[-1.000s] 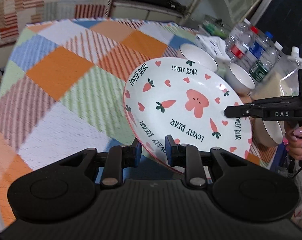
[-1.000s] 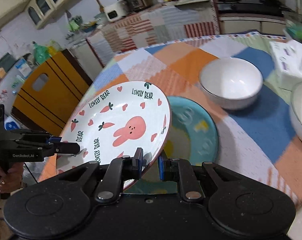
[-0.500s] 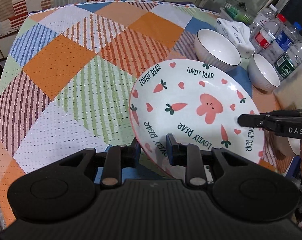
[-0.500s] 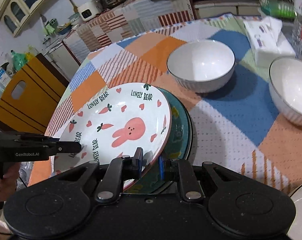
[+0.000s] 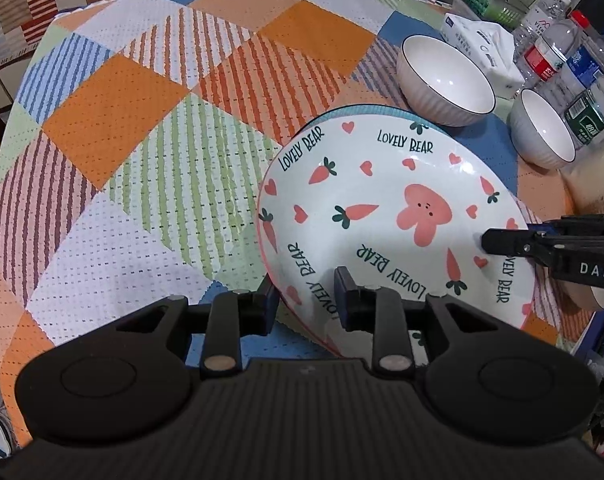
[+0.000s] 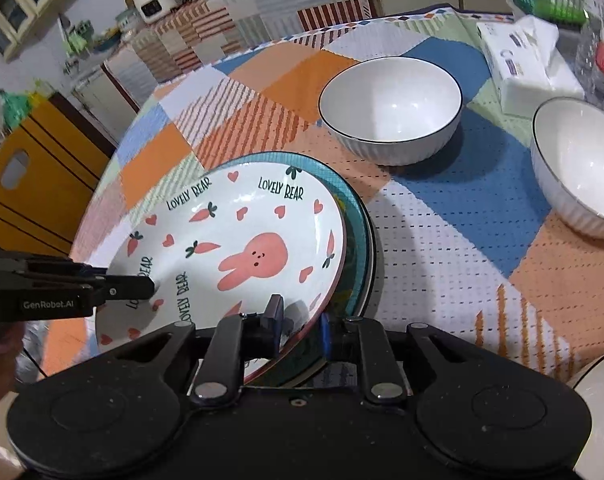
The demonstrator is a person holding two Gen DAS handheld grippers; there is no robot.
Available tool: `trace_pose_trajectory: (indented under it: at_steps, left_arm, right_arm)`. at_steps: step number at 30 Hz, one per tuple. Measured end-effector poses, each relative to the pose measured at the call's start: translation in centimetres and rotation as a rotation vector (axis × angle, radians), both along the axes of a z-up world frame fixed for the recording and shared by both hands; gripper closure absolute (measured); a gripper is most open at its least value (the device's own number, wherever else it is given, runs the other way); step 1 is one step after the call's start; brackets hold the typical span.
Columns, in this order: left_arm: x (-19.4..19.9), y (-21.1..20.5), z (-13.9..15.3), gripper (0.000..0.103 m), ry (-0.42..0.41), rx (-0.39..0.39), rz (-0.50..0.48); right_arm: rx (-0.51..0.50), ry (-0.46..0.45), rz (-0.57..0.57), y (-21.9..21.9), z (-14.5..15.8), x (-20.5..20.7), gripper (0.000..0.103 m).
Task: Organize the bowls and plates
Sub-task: 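Carry the bunny plate with both grippers and lower it onto the egg plate, then open both grippers and withdraw from the plate stack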
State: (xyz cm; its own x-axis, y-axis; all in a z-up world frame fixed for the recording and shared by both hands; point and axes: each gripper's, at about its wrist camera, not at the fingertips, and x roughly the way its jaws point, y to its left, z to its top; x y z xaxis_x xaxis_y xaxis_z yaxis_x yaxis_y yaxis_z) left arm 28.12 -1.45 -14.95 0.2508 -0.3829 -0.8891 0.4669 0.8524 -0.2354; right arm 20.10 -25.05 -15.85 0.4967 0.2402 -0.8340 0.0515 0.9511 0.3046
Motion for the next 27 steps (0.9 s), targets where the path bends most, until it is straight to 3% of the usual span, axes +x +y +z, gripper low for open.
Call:
trace_pose_trajectory:
  at_steps: [14, 16, 27]
  left_arm:
    - [-0.2, -0.1, -1.0, 0.076, 0.049, -0.016, 0.037]
    - [-0.8, -0.7, -0.8, 0.075, 0.018, 0.018, 0.033]
    - [-2.0, -2.2, -0.2, 0.076, -0.021, 0.121, 0.093]
  right_arm:
    - [-0.264, 0.097, 0.024, 3.7, 1.3, 1.0, 0.068]
    - [-0.308, 0.1, 0.024, 4.0, 1.1, 1.0, 0.068]
    - [-0.514, -0.002, 0.103, 5.8, 0.1, 0.1, 0.068]
